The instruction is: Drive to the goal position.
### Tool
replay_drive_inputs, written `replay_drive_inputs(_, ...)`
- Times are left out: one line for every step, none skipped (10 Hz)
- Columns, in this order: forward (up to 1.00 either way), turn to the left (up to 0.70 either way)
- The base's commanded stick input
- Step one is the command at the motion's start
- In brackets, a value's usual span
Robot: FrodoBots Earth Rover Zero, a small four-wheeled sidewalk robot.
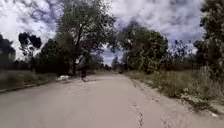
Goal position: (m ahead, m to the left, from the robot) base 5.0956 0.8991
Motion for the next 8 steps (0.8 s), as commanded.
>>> replay_drive_inputs(0.85, 0.00)
replay_drive_inputs(0.85, 0.00)
replay_drive_inputs(0.85, 0.00)
replay_drive_inputs(0.85, 0.00)
replay_drive_inputs(0.85, 0.00)
replay_drive_inputs(0.85, 0.00)
replay_drive_inputs(0.85, 0.00)
replay_drive_inputs(0.85, 0.00)
